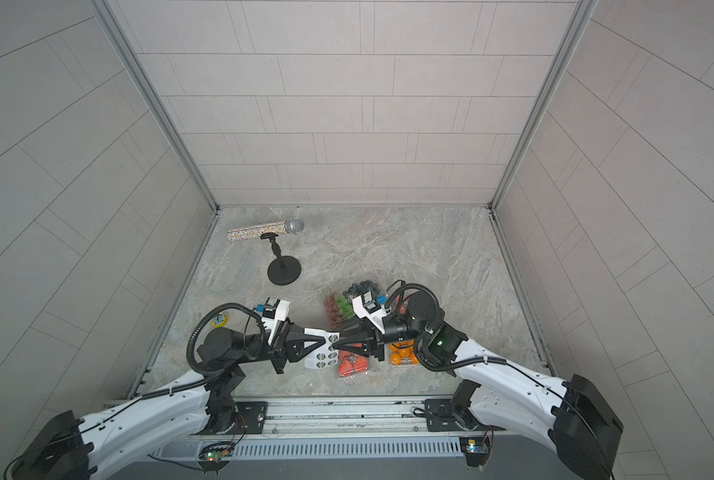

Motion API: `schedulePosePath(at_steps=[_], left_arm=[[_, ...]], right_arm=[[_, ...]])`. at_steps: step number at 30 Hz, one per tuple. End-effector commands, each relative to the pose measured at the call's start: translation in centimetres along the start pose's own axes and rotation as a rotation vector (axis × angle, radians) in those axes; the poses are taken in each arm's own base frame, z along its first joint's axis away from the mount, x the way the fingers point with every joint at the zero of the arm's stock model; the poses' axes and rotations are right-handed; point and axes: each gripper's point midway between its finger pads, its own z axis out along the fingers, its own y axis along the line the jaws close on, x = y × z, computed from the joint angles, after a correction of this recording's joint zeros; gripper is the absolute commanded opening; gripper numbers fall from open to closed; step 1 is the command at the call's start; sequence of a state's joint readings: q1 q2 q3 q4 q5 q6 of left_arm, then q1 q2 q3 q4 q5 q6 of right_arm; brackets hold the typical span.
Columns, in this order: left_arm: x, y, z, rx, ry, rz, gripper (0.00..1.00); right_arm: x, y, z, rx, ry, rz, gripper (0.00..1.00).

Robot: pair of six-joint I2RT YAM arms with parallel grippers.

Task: Label fruit boxes
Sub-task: Adjust the label sticker.

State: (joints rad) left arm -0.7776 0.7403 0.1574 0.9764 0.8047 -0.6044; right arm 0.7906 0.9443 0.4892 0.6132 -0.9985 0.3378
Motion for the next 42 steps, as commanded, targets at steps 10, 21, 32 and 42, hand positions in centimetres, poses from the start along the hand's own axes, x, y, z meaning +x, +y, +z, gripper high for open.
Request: schedulePosePath(at_steps=[10, 21, 32, 42], left_arm=[[-1.2, -0.6, -0.3, -0.037, -0.005, 0.126, 0.0], [-1.4, -1.4, -0.8, -0.025, -0.003, 0.144, 0.0], [-1.6, -1.4, -0.9, -0.033, -0.013, 0.145, 0.0], [-1.7, -1.5, -0.9, -0.031, -0.019, 0.136, 0.0]], right_arm=[[-2.3, -1.1, 0.0, 0.053, -0.091, 0.015, 0.33], [-1.7, 0.0, 0.6, -0.053, -0.064, 0.057, 0.14], [-0.8, 0.4, 1.0, -0.077, -0.025, 0.064, 0.19], [-0.4, 0.3, 1.1, -0.077, -0.005, 0.07, 0.13]])
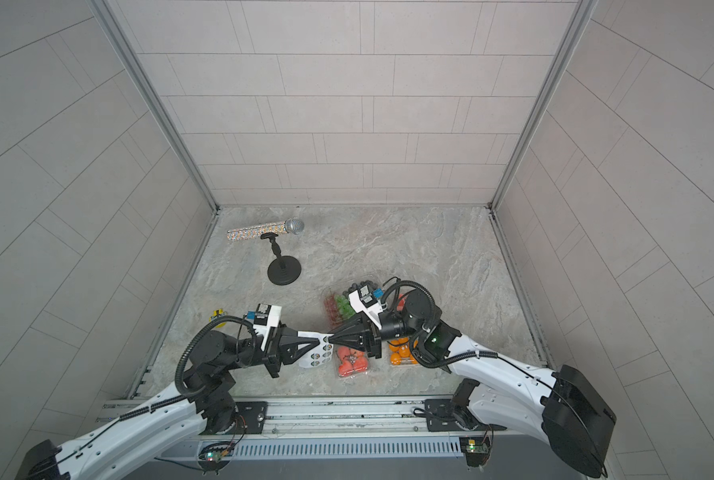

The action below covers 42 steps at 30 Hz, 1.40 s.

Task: Label fruit boxes
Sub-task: Adjust the label sticker.

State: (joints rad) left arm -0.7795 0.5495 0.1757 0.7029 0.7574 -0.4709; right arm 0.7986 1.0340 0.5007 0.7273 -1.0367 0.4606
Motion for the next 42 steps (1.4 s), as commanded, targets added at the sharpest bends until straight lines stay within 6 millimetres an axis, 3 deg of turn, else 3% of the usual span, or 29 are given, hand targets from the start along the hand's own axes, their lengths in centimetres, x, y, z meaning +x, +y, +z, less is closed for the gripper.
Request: schedulePosePath(at_steps=[1, 4, 7, 12, 15, 18, 32, 42], left_arm=[[-1.8, -1.1, 0.1, 0.034, -0.041, 0.044, 0.0], [-1.9, -1.2, 0.1, 0.037, -0.043, 0.042, 0.0], [-1.8, -1.2, 0.1, 0.041, -0.041, 0.038, 0.0], [-2.0, -1.4, 0.0, 0.051, -0.051, 0.038, 0.0], [-2.0, -1.2, 0.0, 0.036, -0.055, 0.042, 0.08], [-1.9, -0.9, 0.2, 0.029, -0.049, 0.04, 0.0], [-2.1, -2.3, 0.4, 0.119, -0.05, 0.035, 0.0], [-1.8, -1.1, 0.4, 0.05, -0.04, 0.042, 0.0]], right_arm=[[-0.3, 0.5, 0.2, -0.026, 0.01, -0.021, 0.13], [-0.1, 0.5, 0.2, -0.027, 0.013, -0.023, 0.13], [-0.4, 0.7, 0.1, -0.034, -0.001, -0.032, 0.0], [-0.4, 0.7, 0.1, -0.029, 0.003, -0.032, 0.0], [-0.3, 0.8, 0.2, -0.044, 0.003, -0.03, 0.0], [-0.6, 1.2, 0.1, -0.064, -0.015, -0.033, 0.0], [0.3, 0.2, 0.4, -0.036, 0.016, -0.019, 0.0], [0.2, 0.9, 0.4, -0.072, 0.011, -0.014, 0.0]])
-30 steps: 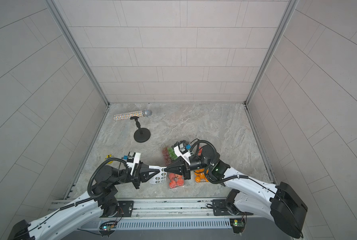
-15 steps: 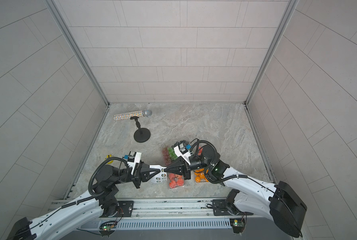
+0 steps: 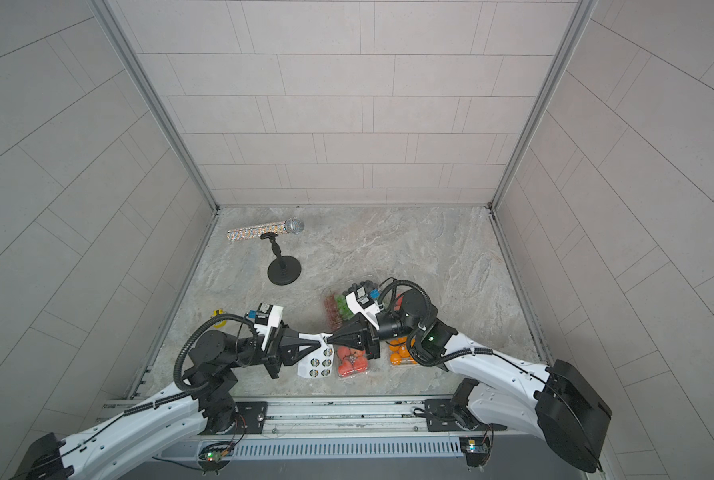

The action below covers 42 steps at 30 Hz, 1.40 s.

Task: Label fruit boxes
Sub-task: Adjust the label sticker.

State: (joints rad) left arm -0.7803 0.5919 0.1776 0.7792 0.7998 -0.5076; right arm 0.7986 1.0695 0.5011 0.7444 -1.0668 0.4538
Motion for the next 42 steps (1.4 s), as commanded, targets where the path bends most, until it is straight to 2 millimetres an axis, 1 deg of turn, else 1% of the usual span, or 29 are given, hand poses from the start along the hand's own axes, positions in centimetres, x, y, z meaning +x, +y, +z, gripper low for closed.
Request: schedulePosePath(at_steps=[1, 5, 8, 14, 17, 18, 21, 24, 35, 42], left_arm=[[-1.4, -0.1, 0.2, -0.013, -0.028, 0.055, 0.0], [-1.3, 0.0, 0.4, -0.008, -0.02, 0.047, 0.0], [-1.3, 0.0, 0.3, -0.01, -0.024, 0.045, 0.0], [-1.5, -0.4, 0.3, 0.006, -0.031, 0.043, 0.0], [-1.6, -0.6, 0.1, 0.01, -0.038, 0.045, 0.0], [-1.5, -0.6, 0.1, 0.011, -0.037, 0.044, 0.01], [-1.5, -0.4, 0.1, 0.004, -0.036, 0.042, 0.11], [-1.4, -0.3, 0.3, 0.005, -0.034, 0.038, 0.17], [-1.6, -0.3, 0.3, 0.004, -0.041, 0.031, 0.16], [-1.5, -0.2, 0.5, 0.006, -0.037, 0.024, 0.18]], right_arm=[[-0.6, 1.3, 0.1, -0.056, -0.014, -0.025, 0.0], [-1.0, 1.7, 0.0, -0.078, -0.032, -0.031, 0.0], [-0.9, 1.8, 0.1, -0.083, -0.028, -0.028, 0.0], [-0.6, 1.1, 0.4, -0.065, -0.015, -0.017, 0.0], [-0.6, 0.6, 0.3, -0.035, -0.012, -0.023, 0.0], [-0.5, 0.5, 0.2, -0.026, -0.007, -0.029, 0.0], [-0.4, 0.3, 0.2, -0.011, -0.002, -0.029, 0.0], [-0.3, 0.0, 0.2, 0.003, 0.002, -0.031, 0.0], [-0.5, 0.7, 0.0, -0.011, -0.007, -0.043, 0.0], [-0.4, 0.6, 0.1, -0.017, -0.005, -0.033, 0.0]])
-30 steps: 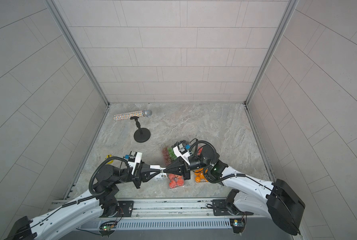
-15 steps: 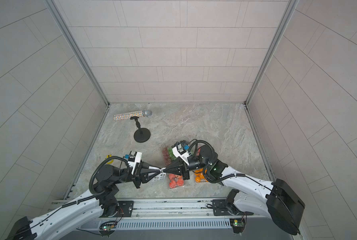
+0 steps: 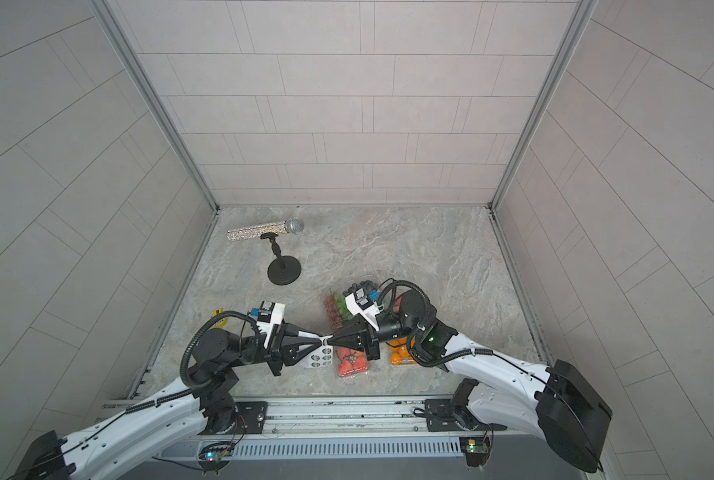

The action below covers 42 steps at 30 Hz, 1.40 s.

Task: Label fruit boxes
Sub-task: Adjust the label sticker.

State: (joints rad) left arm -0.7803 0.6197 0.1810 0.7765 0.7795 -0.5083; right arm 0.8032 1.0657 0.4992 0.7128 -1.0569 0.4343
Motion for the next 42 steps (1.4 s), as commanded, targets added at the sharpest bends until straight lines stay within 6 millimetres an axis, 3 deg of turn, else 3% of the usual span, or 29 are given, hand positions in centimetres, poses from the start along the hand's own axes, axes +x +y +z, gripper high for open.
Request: schedulePosePath(at_steps=[1, 23, 25, 30, 34, 36, 42], left_arm=[[-1.8, -1.0, 0.2, 0.034, -0.046, 0.042, 0.19], [-1.6, -0.5, 1.1, 0.055, -0.044, 0.025, 0.24], [-1.7, -0.7, 0.9, 0.058, -0.049, 0.03, 0.29], [-1.6, -0.7, 0.3, 0.035, -0.055, 0.052, 0.55], [-1.4, -0.4, -0.2, -0.007, -0.059, 0.069, 0.64], [-1.2, -0.1, -0.4, -0.029, -0.056, 0.072, 0.62], [-0.7, 0.2, -0.3, -0.032, -0.033, 0.071, 0.41]], right_arm=[[-0.9, 0.7, 0.1, -0.026, -0.021, -0.039, 0.0], [-0.5, 0.6, 0.0, -0.018, -0.016, -0.039, 0.0], [-0.5, 0.6, 0.0, -0.017, -0.015, -0.04, 0.0], [-0.8, 0.8, -0.3, -0.016, -0.023, -0.051, 0.0], [-0.9, 1.1, -0.4, -0.019, -0.027, -0.057, 0.0], [-0.9, 1.1, -0.4, -0.019, -0.027, -0.058, 0.0], [-1.3, 1.3, -0.2, -0.044, -0.04, -0.046, 0.0]])
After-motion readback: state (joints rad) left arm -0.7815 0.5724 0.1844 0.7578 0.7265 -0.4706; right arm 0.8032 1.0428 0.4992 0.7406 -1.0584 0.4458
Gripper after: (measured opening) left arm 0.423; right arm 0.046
